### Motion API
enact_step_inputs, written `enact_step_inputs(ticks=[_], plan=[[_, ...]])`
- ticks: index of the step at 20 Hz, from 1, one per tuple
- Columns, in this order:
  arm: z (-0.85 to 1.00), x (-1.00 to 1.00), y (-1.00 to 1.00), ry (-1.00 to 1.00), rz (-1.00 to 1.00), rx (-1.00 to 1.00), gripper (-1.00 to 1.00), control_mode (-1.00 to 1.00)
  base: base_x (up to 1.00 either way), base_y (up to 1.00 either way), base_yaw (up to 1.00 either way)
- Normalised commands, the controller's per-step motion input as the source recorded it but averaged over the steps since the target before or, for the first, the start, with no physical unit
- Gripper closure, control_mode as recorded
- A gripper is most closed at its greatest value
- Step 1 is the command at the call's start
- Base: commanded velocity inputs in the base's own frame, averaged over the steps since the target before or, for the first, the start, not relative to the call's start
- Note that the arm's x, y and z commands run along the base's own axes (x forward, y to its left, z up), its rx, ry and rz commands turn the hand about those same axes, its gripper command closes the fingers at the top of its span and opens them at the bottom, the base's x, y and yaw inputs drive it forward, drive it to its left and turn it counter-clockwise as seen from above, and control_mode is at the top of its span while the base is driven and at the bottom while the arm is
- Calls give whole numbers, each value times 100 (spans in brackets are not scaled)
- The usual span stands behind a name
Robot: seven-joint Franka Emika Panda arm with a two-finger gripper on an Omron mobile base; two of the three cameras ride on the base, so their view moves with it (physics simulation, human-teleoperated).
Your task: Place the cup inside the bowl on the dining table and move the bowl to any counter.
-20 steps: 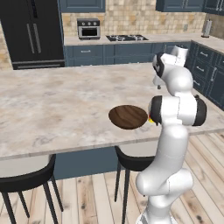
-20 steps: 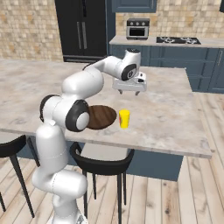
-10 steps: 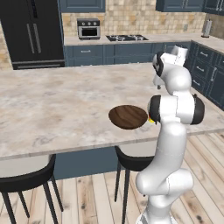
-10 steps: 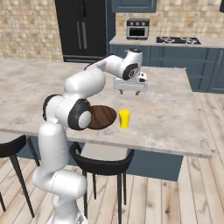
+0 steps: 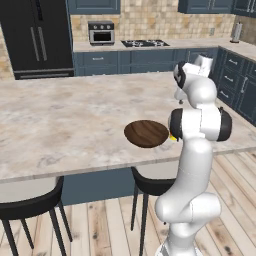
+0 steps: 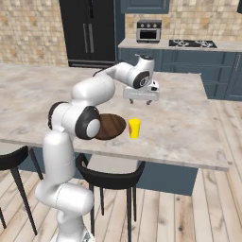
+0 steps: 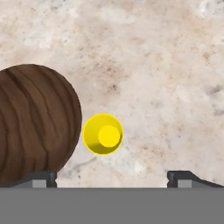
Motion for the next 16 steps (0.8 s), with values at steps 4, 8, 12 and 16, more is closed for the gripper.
enact_step_inputs(ticks=[4,8,12,16], plan=[[-20,1,-1,0,1,0,-100,-100,0,0,0],[-16,0,-1,0,1,0,-100,-100,0,0,0],[-17,0,0,0,1,0,-100,-100,0,0,0],[-12,1,0,0,1,0,-100,-100,0,0,0]])
